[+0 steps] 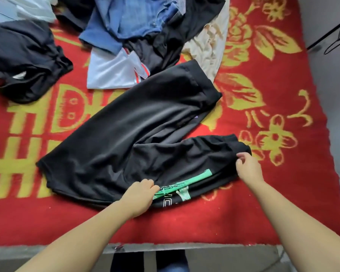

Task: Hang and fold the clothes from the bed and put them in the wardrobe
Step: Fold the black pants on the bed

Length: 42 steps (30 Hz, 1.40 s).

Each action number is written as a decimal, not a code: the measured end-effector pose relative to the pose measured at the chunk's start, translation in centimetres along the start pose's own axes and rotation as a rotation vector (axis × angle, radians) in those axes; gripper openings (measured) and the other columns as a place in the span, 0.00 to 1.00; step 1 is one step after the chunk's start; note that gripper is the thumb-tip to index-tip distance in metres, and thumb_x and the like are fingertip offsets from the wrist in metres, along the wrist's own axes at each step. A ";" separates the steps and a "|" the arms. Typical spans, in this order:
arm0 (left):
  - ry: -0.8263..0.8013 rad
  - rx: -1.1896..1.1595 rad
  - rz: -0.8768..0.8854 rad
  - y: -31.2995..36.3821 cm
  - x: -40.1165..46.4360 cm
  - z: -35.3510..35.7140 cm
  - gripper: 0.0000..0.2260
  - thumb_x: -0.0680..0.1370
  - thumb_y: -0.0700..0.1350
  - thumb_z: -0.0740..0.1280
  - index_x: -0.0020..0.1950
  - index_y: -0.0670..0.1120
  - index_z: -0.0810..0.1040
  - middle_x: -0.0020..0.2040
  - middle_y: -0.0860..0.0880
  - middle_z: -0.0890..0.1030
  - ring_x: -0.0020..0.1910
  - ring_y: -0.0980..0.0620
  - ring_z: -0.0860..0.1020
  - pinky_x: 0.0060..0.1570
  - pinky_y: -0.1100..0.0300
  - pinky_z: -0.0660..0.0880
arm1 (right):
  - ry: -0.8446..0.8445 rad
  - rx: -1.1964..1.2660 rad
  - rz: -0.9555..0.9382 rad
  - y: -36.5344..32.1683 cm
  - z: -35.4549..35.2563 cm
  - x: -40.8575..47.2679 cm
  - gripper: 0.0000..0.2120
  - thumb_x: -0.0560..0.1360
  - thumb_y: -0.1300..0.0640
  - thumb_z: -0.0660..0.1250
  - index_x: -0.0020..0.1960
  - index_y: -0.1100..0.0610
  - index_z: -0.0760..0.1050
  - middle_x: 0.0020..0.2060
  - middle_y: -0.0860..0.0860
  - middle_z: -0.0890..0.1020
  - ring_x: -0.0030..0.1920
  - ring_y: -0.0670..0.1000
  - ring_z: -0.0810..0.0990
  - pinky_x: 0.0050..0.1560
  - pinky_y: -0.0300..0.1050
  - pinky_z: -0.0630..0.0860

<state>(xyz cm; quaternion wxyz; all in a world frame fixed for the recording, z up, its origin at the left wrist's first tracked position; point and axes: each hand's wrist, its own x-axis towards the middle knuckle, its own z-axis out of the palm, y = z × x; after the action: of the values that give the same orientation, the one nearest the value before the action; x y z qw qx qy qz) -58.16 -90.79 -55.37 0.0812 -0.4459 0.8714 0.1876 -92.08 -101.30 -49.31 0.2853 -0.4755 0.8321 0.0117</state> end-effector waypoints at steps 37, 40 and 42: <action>-0.197 -0.030 0.001 3.5 -3.8 4.4 0.13 0.60 0.53 0.64 0.42 0.56 0.66 0.34 0.58 0.70 0.30 0.59 0.72 0.24 0.65 0.66 | -0.248 0.005 0.170 11.8 -1.4 3.4 0.12 0.74 0.66 0.66 0.57 0.62 0.73 0.53 0.63 0.80 0.52 0.59 0.77 0.54 0.52 0.72; 0.020 -0.130 -0.171 1.4 0.3 2.7 0.08 0.69 0.58 0.60 0.40 0.55 0.68 0.31 0.58 0.74 0.30 0.59 0.76 0.27 0.66 0.69 | -0.064 -0.035 -0.035 6.3 -1.2 6.8 0.19 0.76 0.64 0.63 0.66 0.64 0.69 0.62 0.63 0.74 0.63 0.61 0.72 0.63 0.53 0.67; 0.268 -0.176 -0.295 0.1 4.2 -0.6 0.06 0.73 0.53 0.59 0.41 0.51 0.71 0.35 0.55 0.74 0.35 0.52 0.76 0.32 0.58 0.73 | 0.012 0.014 -0.260 -0.2 -1.7 9.4 0.16 0.78 0.62 0.61 0.65 0.61 0.72 0.62 0.59 0.75 0.63 0.57 0.72 0.62 0.48 0.67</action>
<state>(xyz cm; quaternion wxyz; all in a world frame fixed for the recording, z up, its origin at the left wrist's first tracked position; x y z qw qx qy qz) -60.73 -94.10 -56.10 -0.0481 -0.5947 0.7802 0.1879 -96.28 -109.27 -52.38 0.2829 -0.5775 0.7651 -0.0343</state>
